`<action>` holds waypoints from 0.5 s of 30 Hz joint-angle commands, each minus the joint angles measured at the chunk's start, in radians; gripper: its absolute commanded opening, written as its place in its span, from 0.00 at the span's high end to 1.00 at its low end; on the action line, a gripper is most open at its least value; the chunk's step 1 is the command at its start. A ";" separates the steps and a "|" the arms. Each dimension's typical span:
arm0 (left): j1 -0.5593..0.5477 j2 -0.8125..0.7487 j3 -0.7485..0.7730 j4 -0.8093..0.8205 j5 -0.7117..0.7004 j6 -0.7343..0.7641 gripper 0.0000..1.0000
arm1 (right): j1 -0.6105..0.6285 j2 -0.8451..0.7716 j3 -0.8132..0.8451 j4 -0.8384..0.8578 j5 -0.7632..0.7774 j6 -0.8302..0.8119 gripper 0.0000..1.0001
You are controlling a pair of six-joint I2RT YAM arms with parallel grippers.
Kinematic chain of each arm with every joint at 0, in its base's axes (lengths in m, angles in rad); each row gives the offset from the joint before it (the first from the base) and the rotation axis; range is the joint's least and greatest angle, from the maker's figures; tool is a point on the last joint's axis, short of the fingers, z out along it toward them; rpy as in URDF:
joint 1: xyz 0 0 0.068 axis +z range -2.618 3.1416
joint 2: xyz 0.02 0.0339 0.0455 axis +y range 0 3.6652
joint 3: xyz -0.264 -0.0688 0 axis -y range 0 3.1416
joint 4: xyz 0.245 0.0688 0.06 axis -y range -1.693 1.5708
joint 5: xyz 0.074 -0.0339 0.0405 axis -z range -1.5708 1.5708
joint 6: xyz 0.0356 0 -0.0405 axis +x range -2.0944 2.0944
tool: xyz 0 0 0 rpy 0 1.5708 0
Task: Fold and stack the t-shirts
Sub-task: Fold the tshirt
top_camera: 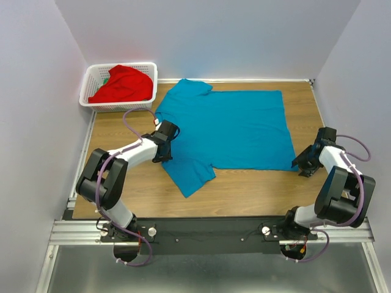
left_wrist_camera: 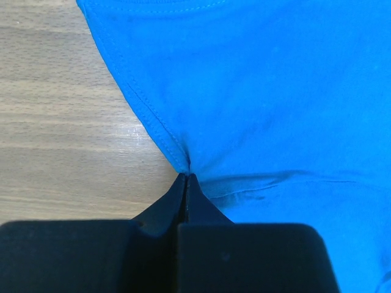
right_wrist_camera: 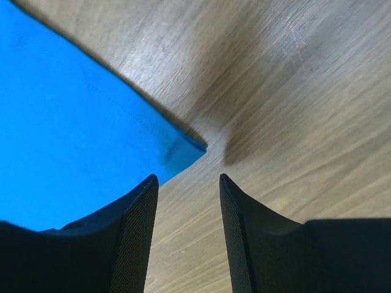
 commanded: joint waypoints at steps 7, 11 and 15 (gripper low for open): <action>0.014 -0.039 -0.042 0.055 -0.006 0.046 1.00 | -0.022 0.077 -0.043 0.099 -0.055 -0.004 0.49; 0.020 -0.059 -0.059 0.063 -0.004 0.045 1.00 | -0.027 0.085 -0.049 0.105 -0.029 -0.006 0.50; 0.020 -0.062 -0.070 0.066 0.006 0.043 1.00 | -0.027 0.082 -0.059 0.108 -0.002 -0.001 0.52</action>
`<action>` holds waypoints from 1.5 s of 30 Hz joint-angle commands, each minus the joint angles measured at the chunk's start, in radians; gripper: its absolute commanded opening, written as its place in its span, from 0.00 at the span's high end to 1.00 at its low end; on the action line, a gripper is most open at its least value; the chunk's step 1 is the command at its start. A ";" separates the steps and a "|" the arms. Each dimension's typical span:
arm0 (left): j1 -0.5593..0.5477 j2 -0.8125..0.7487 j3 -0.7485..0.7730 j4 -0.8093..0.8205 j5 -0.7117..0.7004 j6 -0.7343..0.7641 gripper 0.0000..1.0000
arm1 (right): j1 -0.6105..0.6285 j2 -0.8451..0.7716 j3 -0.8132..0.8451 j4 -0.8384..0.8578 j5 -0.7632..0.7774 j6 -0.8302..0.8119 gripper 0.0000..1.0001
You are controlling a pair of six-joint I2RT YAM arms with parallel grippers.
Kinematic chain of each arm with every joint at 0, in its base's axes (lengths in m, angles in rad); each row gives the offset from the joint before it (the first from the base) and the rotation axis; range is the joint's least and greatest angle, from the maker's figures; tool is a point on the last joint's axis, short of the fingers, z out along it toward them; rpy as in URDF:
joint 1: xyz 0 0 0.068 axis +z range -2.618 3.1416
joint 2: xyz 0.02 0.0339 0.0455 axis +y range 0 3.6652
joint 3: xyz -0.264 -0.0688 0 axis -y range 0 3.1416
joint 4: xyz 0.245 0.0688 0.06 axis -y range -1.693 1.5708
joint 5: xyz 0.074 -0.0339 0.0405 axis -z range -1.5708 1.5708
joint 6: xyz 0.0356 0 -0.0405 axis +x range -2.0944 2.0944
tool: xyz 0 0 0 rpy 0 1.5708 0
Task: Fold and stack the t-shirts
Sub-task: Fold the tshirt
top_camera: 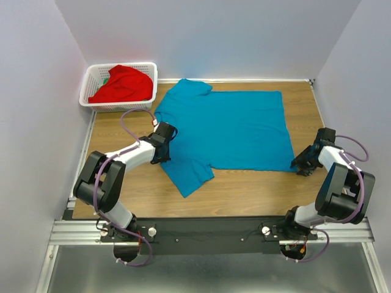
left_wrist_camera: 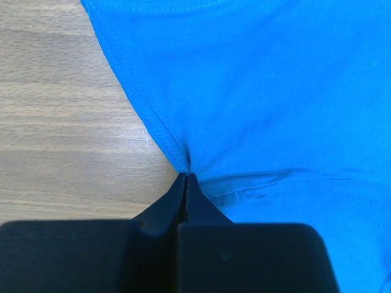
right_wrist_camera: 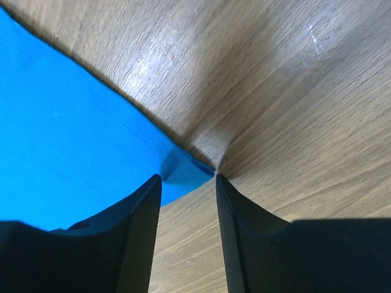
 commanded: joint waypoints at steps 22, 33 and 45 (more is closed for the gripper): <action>0.016 -0.091 0.016 -0.087 0.035 0.002 1.00 | -0.010 -0.089 0.053 -0.154 0.134 0.015 0.99; 0.066 -0.056 0.119 -0.133 0.075 0.014 1.00 | 0.007 -0.008 0.246 -0.189 0.071 -0.033 0.99; 0.154 0.087 0.320 -0.156 0.081 0.055 1.00 | 0.106 0.228 0.501 -0.180 0.114 -0.034 0.99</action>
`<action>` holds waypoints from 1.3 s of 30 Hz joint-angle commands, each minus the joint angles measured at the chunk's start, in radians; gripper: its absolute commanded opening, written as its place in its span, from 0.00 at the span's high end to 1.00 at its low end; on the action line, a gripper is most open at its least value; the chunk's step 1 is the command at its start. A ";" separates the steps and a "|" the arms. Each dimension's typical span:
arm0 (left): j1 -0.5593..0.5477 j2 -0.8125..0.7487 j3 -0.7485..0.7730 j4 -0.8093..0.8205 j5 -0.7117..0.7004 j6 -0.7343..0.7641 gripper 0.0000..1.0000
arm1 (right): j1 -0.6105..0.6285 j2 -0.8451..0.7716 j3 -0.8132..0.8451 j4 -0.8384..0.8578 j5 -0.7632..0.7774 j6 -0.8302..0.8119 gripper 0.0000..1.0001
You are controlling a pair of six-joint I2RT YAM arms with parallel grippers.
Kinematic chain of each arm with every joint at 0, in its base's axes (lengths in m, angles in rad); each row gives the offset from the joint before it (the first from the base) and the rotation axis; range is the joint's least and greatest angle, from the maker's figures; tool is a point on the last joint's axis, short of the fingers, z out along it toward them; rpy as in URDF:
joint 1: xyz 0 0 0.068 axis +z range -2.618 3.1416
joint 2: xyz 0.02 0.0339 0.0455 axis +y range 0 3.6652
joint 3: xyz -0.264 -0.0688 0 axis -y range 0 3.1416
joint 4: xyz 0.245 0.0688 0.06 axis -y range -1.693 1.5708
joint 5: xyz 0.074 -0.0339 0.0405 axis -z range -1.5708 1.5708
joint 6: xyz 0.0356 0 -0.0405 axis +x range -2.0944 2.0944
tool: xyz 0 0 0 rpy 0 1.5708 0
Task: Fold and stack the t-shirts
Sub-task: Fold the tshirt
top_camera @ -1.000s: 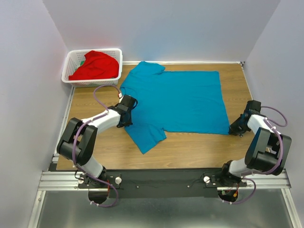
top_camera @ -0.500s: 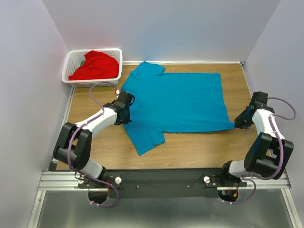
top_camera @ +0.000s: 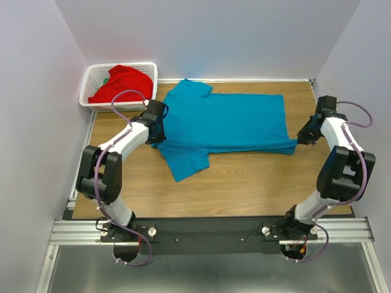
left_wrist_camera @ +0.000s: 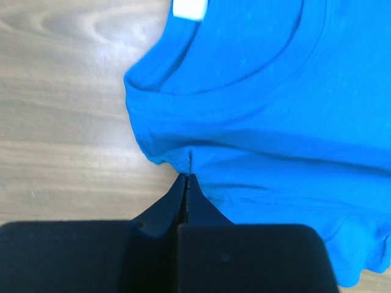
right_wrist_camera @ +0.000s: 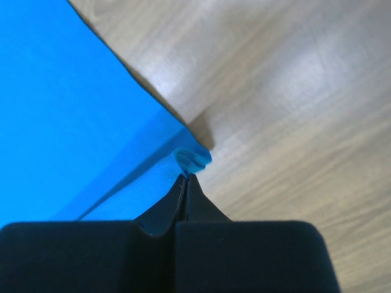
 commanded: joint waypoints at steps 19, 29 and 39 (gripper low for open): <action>0.082 0.225 0.234 0.004 0.005 0.054 1.00 | 0.086 0.326 0.341 -0.002 0.042 -0.017 0.99; 0.093 0.262 0.251 0.040 0.002 0.054 1.00 | 0.088 0.389 0.363 0.015 0.071 -0.015 0.99; 0.094 0.247 0.237 0.059 -0.020 0.036 1.00 | 0.088 0.406 0.393 0.035 0.025 -0.025 0.98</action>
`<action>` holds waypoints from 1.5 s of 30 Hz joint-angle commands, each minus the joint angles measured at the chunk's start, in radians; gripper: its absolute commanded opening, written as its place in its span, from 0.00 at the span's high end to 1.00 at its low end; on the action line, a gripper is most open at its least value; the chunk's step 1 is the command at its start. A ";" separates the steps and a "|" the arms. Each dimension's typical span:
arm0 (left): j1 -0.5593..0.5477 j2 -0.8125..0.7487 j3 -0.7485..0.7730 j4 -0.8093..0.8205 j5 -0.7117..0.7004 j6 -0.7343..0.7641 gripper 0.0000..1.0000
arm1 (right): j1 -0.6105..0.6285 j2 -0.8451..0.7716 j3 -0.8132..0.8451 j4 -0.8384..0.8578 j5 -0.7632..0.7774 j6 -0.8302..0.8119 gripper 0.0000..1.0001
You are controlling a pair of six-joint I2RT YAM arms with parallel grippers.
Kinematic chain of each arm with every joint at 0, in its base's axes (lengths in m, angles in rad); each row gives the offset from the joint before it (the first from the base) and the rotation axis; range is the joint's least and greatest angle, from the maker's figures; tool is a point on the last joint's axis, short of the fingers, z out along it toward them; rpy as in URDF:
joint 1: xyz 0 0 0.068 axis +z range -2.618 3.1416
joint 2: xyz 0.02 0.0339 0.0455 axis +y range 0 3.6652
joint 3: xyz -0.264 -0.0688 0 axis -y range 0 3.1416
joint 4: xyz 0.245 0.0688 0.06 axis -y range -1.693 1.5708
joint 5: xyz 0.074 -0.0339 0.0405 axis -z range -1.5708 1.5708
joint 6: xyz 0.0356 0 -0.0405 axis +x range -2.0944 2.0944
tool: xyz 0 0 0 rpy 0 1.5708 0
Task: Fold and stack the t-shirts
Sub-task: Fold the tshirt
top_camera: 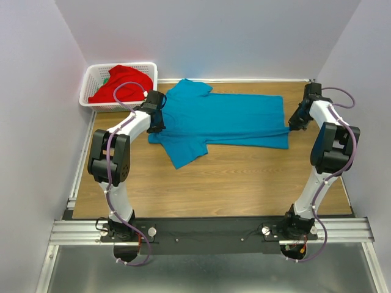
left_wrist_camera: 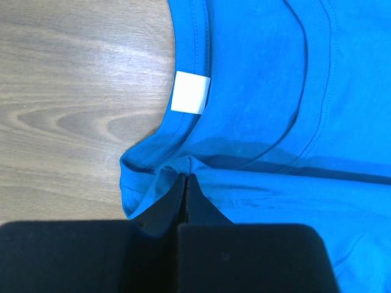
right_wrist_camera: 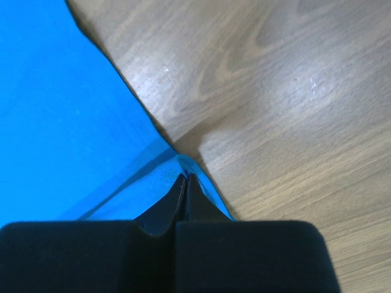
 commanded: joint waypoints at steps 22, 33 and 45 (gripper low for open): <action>0.000 -0.152 -0.054 0.073 -0.055 -0.046 0.34 | 0.029 -0.096 0.042 0.037 -0.087 -0.046 0.39; -0.248 -0.378 -0.287 -0.034 -0.114 -0.127 0.23 | 0.113 -0.470 -0.310 0.037 -0.097 -0.069 0.16; -0.390 -0.199 -0.284 -0.037 -0.006 -0.146 0.38 | 0.136 -0.669 -0.562 0.040 -0.152 -0.082 0.16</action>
